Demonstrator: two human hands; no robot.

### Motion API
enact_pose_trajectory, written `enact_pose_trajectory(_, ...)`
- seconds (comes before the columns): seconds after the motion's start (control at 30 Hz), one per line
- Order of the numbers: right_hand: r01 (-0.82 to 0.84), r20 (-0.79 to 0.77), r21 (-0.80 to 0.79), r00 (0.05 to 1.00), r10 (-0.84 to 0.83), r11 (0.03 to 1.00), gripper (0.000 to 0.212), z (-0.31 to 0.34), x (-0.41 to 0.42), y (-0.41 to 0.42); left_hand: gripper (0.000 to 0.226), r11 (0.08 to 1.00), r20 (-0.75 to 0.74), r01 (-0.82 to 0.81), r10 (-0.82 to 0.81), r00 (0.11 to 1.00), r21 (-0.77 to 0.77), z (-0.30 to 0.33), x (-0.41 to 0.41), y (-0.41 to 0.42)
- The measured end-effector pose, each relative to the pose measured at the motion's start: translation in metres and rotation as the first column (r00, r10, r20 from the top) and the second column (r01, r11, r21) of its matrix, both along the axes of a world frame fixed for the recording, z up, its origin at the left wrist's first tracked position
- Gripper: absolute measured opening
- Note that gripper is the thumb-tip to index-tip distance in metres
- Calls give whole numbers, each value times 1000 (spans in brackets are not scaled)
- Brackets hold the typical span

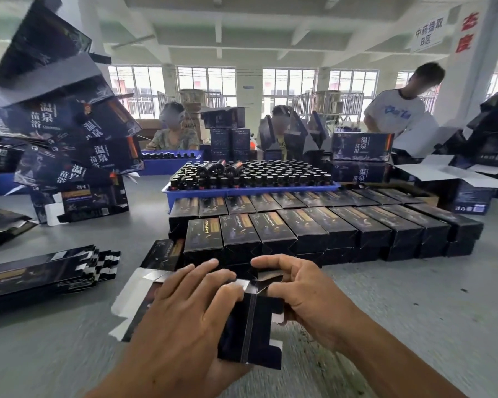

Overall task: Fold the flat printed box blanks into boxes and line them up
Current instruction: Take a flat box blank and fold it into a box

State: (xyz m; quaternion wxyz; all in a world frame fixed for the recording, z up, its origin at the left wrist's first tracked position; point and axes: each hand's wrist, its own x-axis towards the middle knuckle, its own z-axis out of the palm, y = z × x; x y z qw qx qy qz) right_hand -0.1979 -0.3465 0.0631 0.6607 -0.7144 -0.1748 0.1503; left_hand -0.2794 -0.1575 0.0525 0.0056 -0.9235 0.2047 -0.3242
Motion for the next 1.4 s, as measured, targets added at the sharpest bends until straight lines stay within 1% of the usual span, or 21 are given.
enact_pose_trajectory(0.1, -28, 91, -68, 995, 34, 997, 47, 1, -2, -3, 95, 999, -64, -17, 19, 998, 32, 1, 0, -1)
enact_pose_trajectory(0.17, -26, 122, -92, 992, 37, 995, 45, 1, -2, -4, 104, 998, -94, -33, 38, 995, 47, 1, -1, -1)
enact_pose_trajectory(0.23, -36, 79, -59, 996, 40, 998, 41, -1, -1, -2, 107, 999, -93, -40, 43, 995, 35, 3, -3, -1)
enact_pose_trajectory(0.33, -78, -53, 58, 995, 81, 995, 39, -4, 0, 1, 108, 996, -93, -87, 86, 992, -12, 8, -7, 0)
enact_pose_trajectory(0.4, -110, -61, 89, 991, 115, 990, 42, -5, -1, 2, 112, 990, -122, -130, 123, 985, -59, 10, -8, 0)
enact_pose_trajectory(0.47, -120, 3, 52, 993, 120, 991, 43, -5, -4, 4, 115, 980, -156, -164, 145, 977, -116, 10, -8, 2)
enact_pose_trajectory(0.57, -38, 149, -7, 988, 39, 999, 33, -6, -11, 8, 121, 957, -214, -205, 161, 964, -206, 5, -4, 9)
enact_pose_trajectory(0.67, 67, 320, -55, 946, -46, 996, 18, -9, -14, 10, 117, 947, -188, -206, 161, 969, -246, 4, -1, 12)
enact_pose_trajectory(0.73, 49, 380, -81, 925, -15, 995, 18, -9, -16, 12, 112, 947, -149, -195, 161, 976, -254, 5, -2, 10)
enact_pose_trajectory(0.8, -14, 366, -83, 930, 44, 996, 18, -9, -16, 12, 108, 952, -132, -171, 141, 981, -253, 5, -2, 7)
enact_pose_trajectory(0.93, -86, 331, -69, 938, 104, 994, 33, -8, -14, 10, 100, 964, -106, -129, 106, 989, -233, 3, -2, 8)
enact_pose_trajectory(1.07, -56, 362, -38, 930, 66, 998, 41, -3, -8, 4, 80, 984, -100, -32, 14, 995, -177, 2, -2, 12)
enact_pose_trajectory(1.17, -31, 367, -47, 929, 46, 998, 54, 0, -3, -1, 67, 994, -98, -18, 8, 995, -109, 1, -3, 12)
enact_pose_trajectory(1.27, -15, 397, -103, 916, 55, 995, 58, -1, -4, 0, 66, 994, -112, -26, 15, 994, -102, 1, -3, 13)
enact_pose_trajectory(1.4, -8, 414, -140, 908, 66, 990, 56, -3, -7, 3, 72, 993, -96, -52, 42, 994, -103, 3, -2, 15)
